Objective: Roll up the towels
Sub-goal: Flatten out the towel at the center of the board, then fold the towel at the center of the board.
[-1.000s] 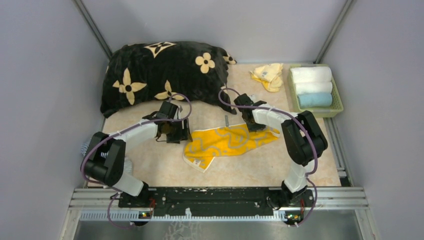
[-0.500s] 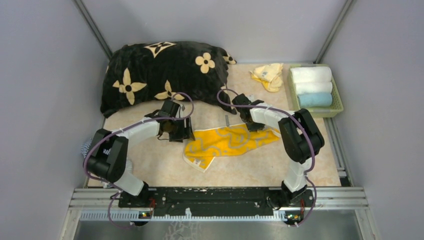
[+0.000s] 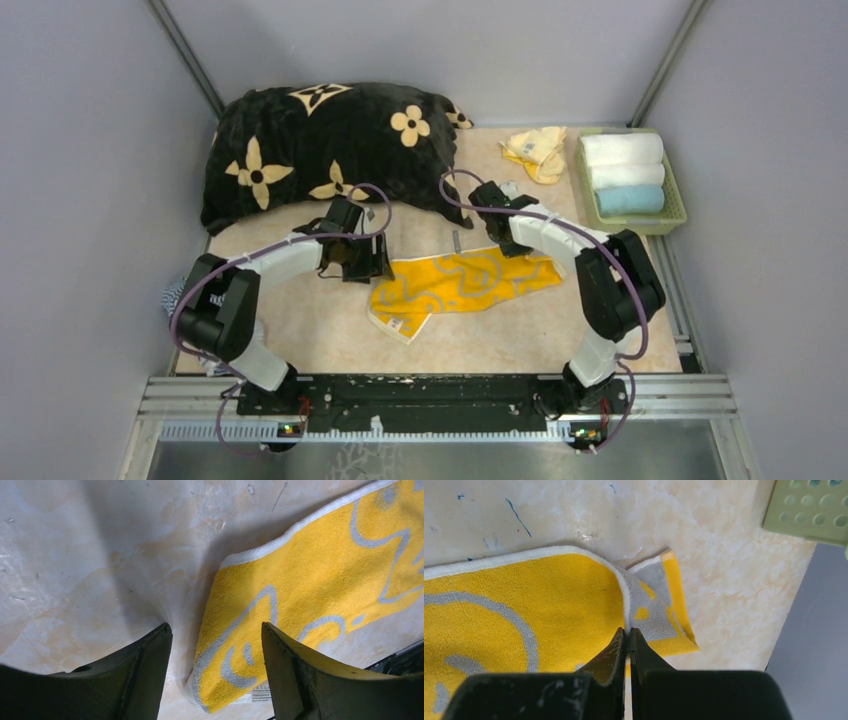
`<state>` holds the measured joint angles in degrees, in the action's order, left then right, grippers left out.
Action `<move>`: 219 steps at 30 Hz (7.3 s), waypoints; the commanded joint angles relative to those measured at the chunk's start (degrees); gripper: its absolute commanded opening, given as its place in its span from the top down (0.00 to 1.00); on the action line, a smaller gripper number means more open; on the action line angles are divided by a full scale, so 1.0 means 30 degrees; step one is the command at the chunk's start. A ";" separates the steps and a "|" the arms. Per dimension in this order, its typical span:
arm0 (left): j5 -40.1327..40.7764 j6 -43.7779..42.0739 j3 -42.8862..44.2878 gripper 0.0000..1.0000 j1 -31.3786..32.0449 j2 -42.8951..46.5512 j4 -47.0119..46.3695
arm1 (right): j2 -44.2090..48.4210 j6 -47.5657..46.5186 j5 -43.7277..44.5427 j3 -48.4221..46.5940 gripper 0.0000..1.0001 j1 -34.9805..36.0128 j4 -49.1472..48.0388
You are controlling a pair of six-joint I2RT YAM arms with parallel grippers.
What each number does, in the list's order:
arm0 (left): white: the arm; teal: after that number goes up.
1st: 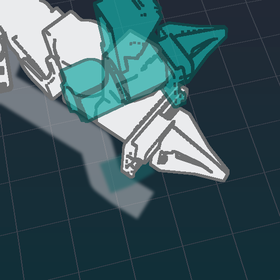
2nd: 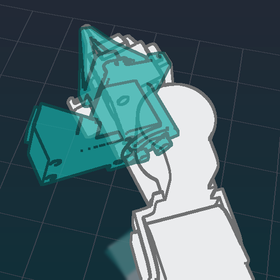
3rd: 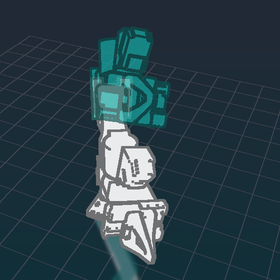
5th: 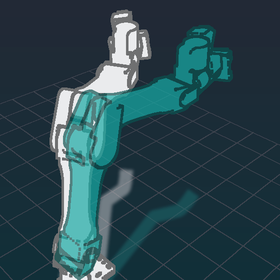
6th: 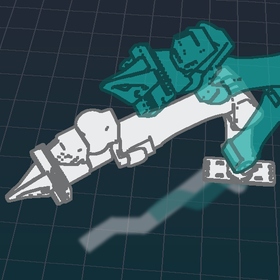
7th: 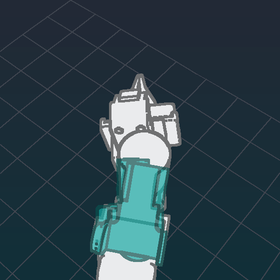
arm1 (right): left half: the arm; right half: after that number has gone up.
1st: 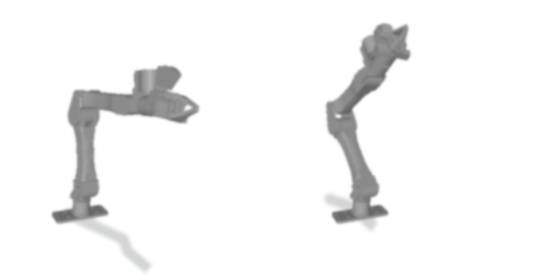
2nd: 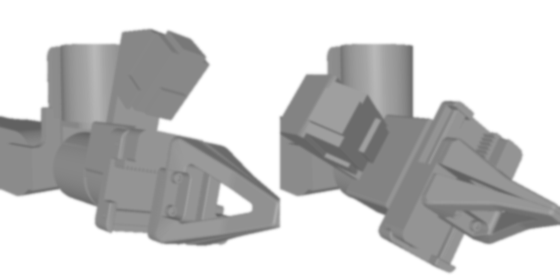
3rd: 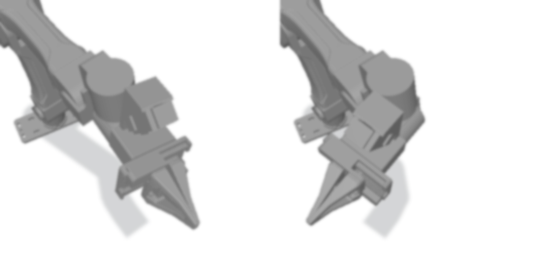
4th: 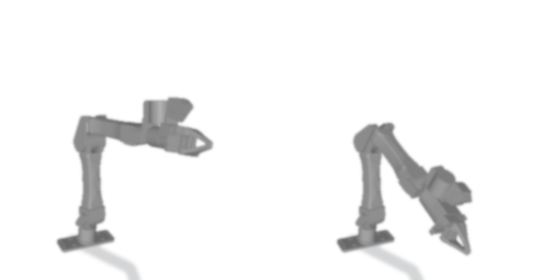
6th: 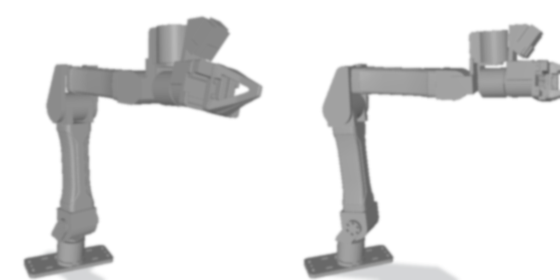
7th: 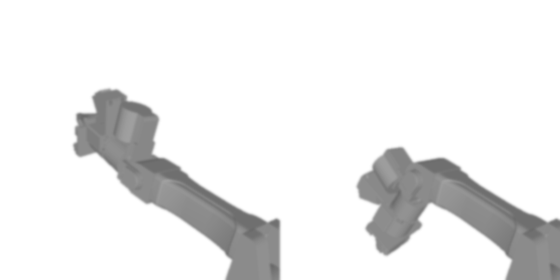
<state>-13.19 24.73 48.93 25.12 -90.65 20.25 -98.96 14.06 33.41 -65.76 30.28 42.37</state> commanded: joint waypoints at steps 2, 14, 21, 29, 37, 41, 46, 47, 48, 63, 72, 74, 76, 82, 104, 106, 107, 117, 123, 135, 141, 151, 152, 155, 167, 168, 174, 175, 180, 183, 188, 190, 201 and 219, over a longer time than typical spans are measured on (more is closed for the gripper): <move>0.0108 0.0025 0.0115 0.29 0.0425 -0.1296 0.0019 | 0.2126 -0.0140 0.0196 -0.0706 1.00 0.0160 0.0095; 0.6395 -0.0798 0.2766 0.99 0.0654 0.0417 0.4860 | 0.4144 -0.0514 0.0996 -0.0932 1.00 0.0065 0.0074; 1.2475 -0.0524 0.5086 0.83 0.1977 0.3466 0.9982 | 0.5614 -0.0714 0.0833 -0.0464 1.00 -0.0759 -0.0156; 1.0478 -0.0164 0.4430 0.46 0.2106 0.4128 0.8338 | 0.5829 -0.0750 0.0786 -0.0044 1.00 -0.1599 -0.0146; 0.6296 -0.1881 0.3036 0.42 -0.1193 0.2082 0.3864 | 0.6077 -0.0861 -0.0352 0.0491 1.00 -0.1665 -0.0695; 0.6021 -0.2510 0.4654 0.41 -0.1343 -0.0604 0.3762 | 0.5989 -0.0964 -0.0669 0.0561 1.00 -0.1662 -0.0793; 0.6029 -0.3530 0.6425 0.44 -0.1539 -0.3208 0.3436 | 0.5952 -0.1004 -0.0908 0.0640 1.00 -0.1674 -0.0881; 0.6007 -0.3681 0.6762 0.45 -0.1547 -0.3661 0.3433 | 0.5920 -0.0998 -0.0984 0.0670 1.00 -0.1674 -0.0881; 0.6008 -0.3850 0.7061 0.46 -0.1552 -0.4116 0.3444 | 0.5901 -0.0997 -0.1030 0.0678 1.00 -0.1677 -0.0870; 0.5062 -0.4413 0.8408 0.58 -0.1521 -0.7413 0.3900 | 0.5683 -0.0851 -0.1154 0.0885 1.00 -0.1673 -0.0926; 0.4519 -0.4086 0.7806 0.83 -0.0929 -0.8700 0.4194 | 0.5609 -0.0850 -0.1264 0.0506 1.00 -0.1660 -0.1057; 0.4549 -0.3980 0.7881 0.93 -0.0896 -0.8843 0.4294 | 0.5593 -0.0865 -0.1316 0.0371 1.00 -0.1673 -0.1030; 0.4959 -0.3966 0.7888 1.00 -0.0885 -0.8443 0.4368 | 0.5662 -0.0892 -0.1307 0.0181 1.00 -0.1654 -0.0950; 0.8016 -0.4494 0.8085 1.00 -0.1035 -0.3833 0.4505 | 0.6587 -0.1290 -0.0896 -0.0427 1.00 -0.1661 -0.0726; 1.1301 -0.4690 0.6765 1.00 -0.1324 1.2843 0.5903 | 1.5568 -0.6162 -0.6635 -0.2235 1.00 -0.1686 -0.0096; 1.1351 -0.4151 0.6694 1.00 -0.1322 1.4033 0.7190 | 1.6704 -0.6319 -0.8090 -0.2261 1.00 -0.1679 0.0530; 1.1367 -0.3850 0.6660 1.00 -0.1315 1.4567 0.7773 | 1.6918 -0.6397 -0.8950 -0.2315 1.00 -0.1685 0.0936; 1.0380 -0.3148 0.4904 1.00 -0.1315 1.4129 0.9242 | 1.4953 -0.5057 -1.0548 -0.0734 1.00 -0.1686 0.2224; 1.0169 -0.4178 0.2587 1.00 -0.1356 0.9517 0.4233 | 1.0904 -0.4779 -0.7151 0.1390 1.00 -0.2316 -0.2789; 0.8767 -0.6049 0.4862 1.00 -0.3275 0.0201 -0.1419 | 0.2405 -0.5678 -0.3419 0.0172 1.00 -0.3383 -0.8180; 0.8342 -0.6658 0.4880 1.00 -0.3458 -0.0079 -0.1833 | 0.2976 -0.6609 -0.2748 0.0957 1.00 -0.3395 -0.8722; 0.8072 -0.6060 0.3226 1.00 -0.3578 0.1021 -0.2314 | 0.6325 -0.7549 -0.1970 0.4303 1.00 -0.3414 -1.1801; 0.8039 -0.5982 0.3360 1.00 -0.3593 0.1010 -0.2098 | 0.6300 -0.7558 -0.1967 0.4157 1.00 -0.3415 -1.1530; 0.7980 -0.5648 0.3280 1.00 -0.3614 0.1488 -0.1752 | 0.6462 -0.7319 -0.2074 0.4029 1.00 -0.3412 -1.0539; 0.6984 -0.3628 0.0067 1.00 -0.3599 0.4876 -0.0677 | 0.9946 -0.4149 -0.3029 0.6448 1.00 -0.3386 -0.7410; 0.6863 -0.3397 -0.0111 1.00 -0.3599 0.5059 -0.0447 | 1.0265 -0.4002 -0.3220 0.6604 1.00 -0.3400 -0.7146; 0.6477 -0.2025 -0.0784 1.00 -0.3602 0.5947 0.1192 | 1.1627 -0.2896 -0.4040 0.6759 1.00 -0.3387 -0.4800; 0.6459 -0.1761 -0.0906 1.00 -0.3607 0.6112 0.1431 | 1.2079 -0.2630 -0.4346 0.6844 1.00 -0.3389 -0.4839; 0.6988 -0.0835 -0.1488 1.00 -0.3600 0.6783 0.2302 | 1.3127 -0.2822 -0.6101 0.6533 1.00 -0.3389 -0.4442; 0.7207 -0.0600 -0.1657 1.00 -0.3601 0.6744 0.2480 | 1.2752 -0.4015 -0.6004 0.6010 1.00 -0.3408 -0.3393; 0.7425 -0.0545 -0.1571 1.00 -0.3600 0.6466 0.2751 | 1.2386 -0.5091 -0.6385 0.5677 1.00 -0.3415 -0.2609; 0.7711 -0.0662 -0.1492 1.00 -0.3599 0.6498 0.2849 | 1.2411 -0.5319 -0.7202 0.5717 1.00 -0.3415 -0.2584; 0.7949 -0.2175 -0.0424 1.00 -0.3599 0.6107 0.2479 | 1.1972 -0.8187 -0.8580 0.5296 1.00 -0.3385 -0.2463; 0.5223 0.1588 -0.2553 1.00 -0.3600 0.5916 0.3587 | 0.9592 -1.0578 -0.7367 0.5958 0.99 -0.1499 -0.2122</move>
<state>4.01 25.69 42.83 14.94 -72.97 29.93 -68.05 -15.35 8.84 -47.94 23.55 35.64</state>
